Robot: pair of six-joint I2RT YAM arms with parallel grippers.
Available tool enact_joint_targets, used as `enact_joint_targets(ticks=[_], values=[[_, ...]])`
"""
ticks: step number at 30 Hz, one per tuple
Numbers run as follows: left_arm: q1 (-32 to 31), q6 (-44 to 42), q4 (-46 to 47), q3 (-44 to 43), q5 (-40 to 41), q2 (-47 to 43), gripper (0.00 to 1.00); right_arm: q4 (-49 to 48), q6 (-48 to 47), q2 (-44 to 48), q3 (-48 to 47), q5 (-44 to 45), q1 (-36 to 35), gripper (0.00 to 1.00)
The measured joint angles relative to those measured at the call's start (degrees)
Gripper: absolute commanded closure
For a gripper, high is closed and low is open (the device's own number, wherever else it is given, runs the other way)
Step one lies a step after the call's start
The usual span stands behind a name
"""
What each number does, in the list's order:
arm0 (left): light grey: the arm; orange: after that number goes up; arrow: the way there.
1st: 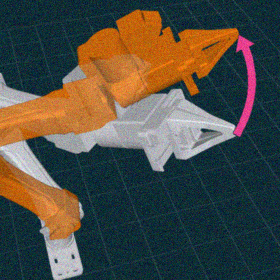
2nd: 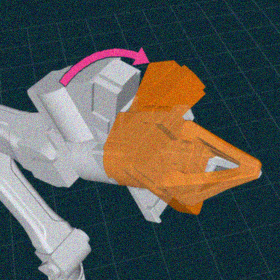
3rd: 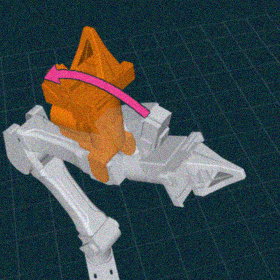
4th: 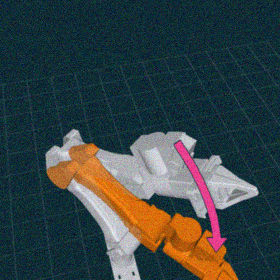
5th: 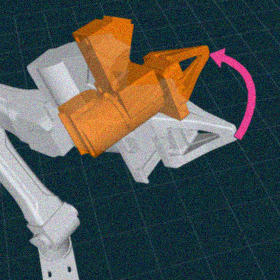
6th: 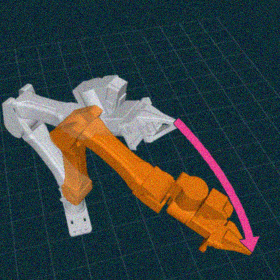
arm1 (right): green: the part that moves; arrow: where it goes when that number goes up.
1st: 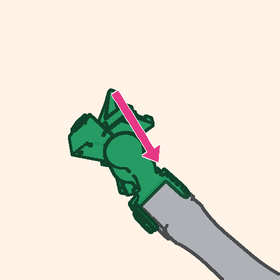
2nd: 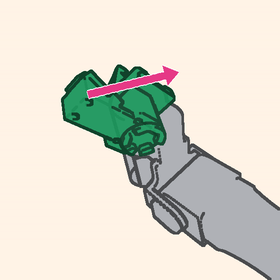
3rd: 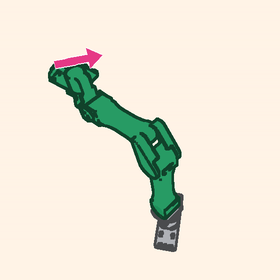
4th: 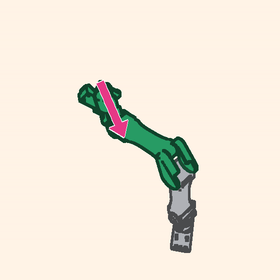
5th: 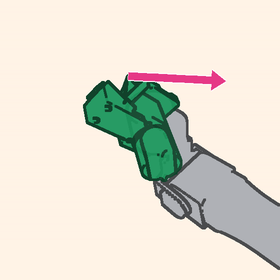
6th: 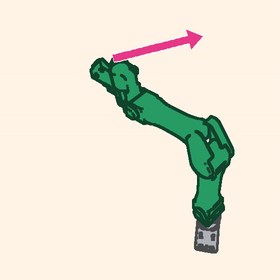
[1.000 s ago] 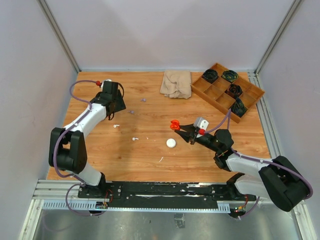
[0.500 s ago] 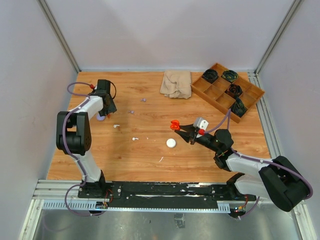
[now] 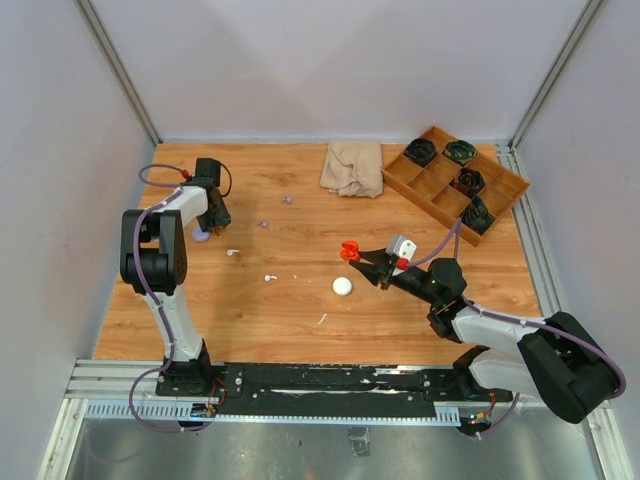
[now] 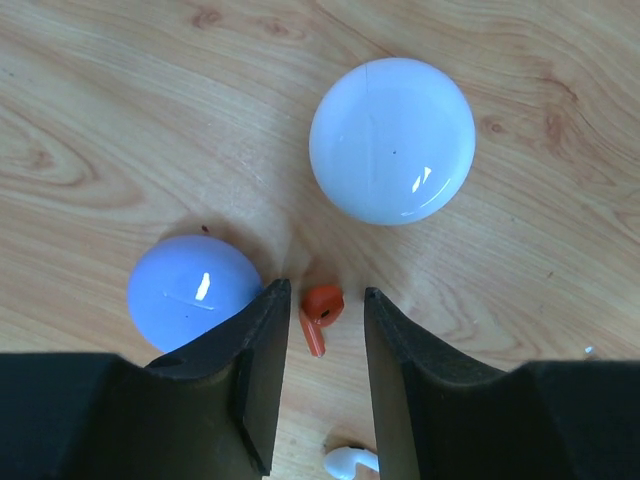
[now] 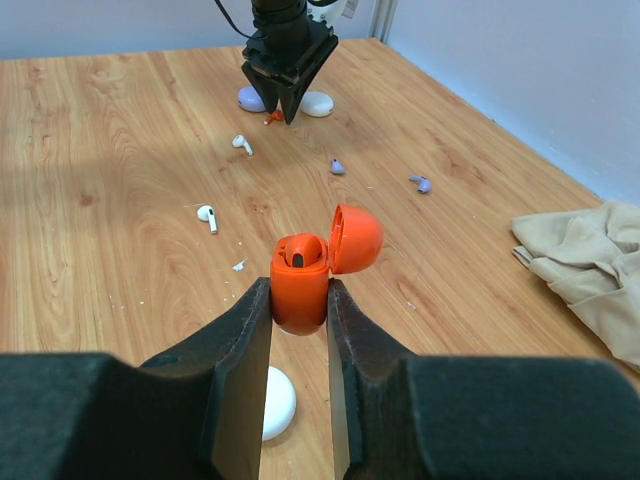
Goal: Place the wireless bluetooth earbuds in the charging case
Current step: Pick up the earbud from the center of the board.
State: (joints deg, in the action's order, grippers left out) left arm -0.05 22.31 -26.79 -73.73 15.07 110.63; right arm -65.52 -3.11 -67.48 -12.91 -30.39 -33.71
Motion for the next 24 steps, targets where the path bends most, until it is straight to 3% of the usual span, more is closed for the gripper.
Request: enact_joint_targets(ticks=[12, 24], values=[[0.1, -0.4, 0.2, -1.4, -1.5, 1.2, 0.72, 0.9, -0.1, 0.3, 0.0, 0.0, 0.0, 0.99], [-1.0, -0.9, 0.4, -0.2, 0.2, 0.4, 0.64, 2.3, -0.5, 2.1, 0.0, 0.0, 0.0, 0.99]])
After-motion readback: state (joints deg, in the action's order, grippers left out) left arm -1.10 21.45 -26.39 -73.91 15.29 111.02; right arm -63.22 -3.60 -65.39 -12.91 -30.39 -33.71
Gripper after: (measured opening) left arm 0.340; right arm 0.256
